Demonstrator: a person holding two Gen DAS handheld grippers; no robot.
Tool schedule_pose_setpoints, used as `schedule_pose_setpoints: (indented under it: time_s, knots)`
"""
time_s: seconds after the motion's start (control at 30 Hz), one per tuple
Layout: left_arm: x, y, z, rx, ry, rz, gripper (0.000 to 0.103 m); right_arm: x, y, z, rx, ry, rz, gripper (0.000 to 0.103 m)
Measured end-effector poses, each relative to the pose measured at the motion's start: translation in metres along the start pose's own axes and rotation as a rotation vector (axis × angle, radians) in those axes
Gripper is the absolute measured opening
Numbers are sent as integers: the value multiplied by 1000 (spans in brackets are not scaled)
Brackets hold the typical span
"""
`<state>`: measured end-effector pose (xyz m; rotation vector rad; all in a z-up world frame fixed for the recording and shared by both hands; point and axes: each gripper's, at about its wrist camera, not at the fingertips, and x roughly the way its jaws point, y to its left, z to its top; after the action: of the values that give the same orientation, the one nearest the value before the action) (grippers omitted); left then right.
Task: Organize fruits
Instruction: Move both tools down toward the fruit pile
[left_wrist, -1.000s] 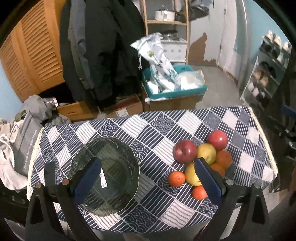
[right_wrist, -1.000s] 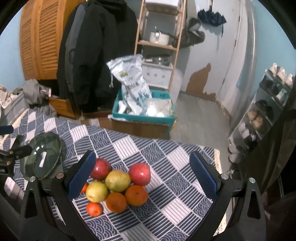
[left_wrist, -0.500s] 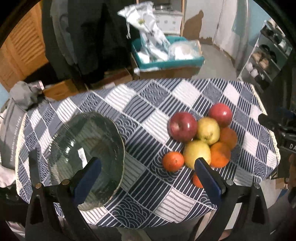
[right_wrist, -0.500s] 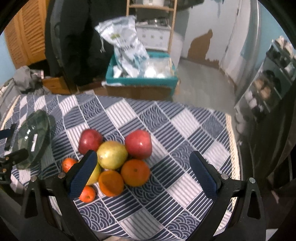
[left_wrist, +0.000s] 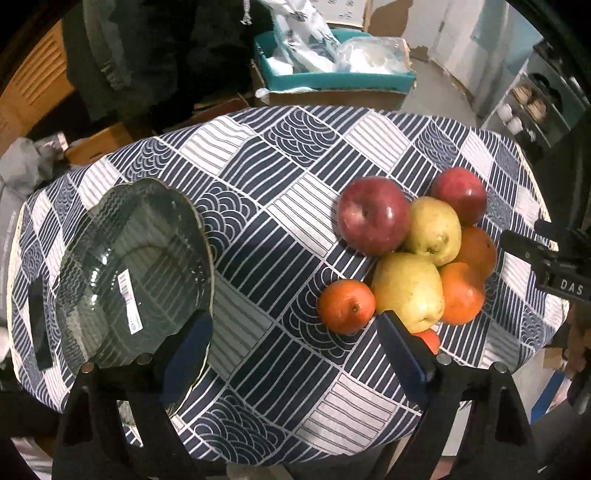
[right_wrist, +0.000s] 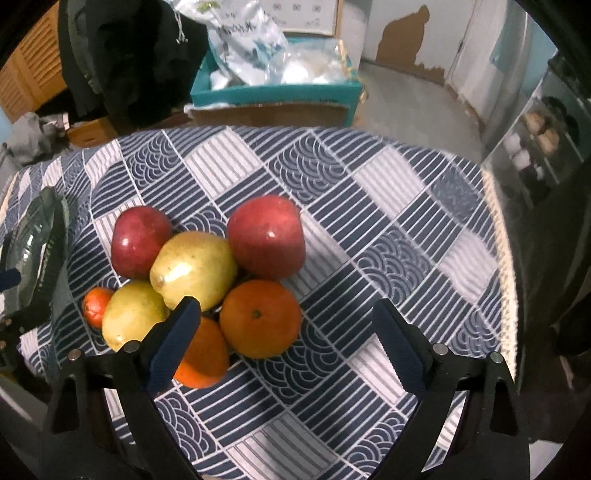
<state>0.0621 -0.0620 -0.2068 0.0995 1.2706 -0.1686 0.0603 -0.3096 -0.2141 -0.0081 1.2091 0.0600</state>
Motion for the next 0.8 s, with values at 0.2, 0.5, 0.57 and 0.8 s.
schedule_pose_setpoints:
  time_s: [0.2,0.5,0.57,0.8]
  knots:
    - [20,-2,-1,4,38,-20,92,22,-2,-1,19,69,30,93]
    - [33,-7,0,31,59,-37,92,50,-8,-2,42,150,76,84]
    - [35,-8,0,32,57,-43,92,54,-8,-1,49,158,97,83]
    - [48,-12,0,66,78,-63,91,69,-7,4,83,195,139,81]
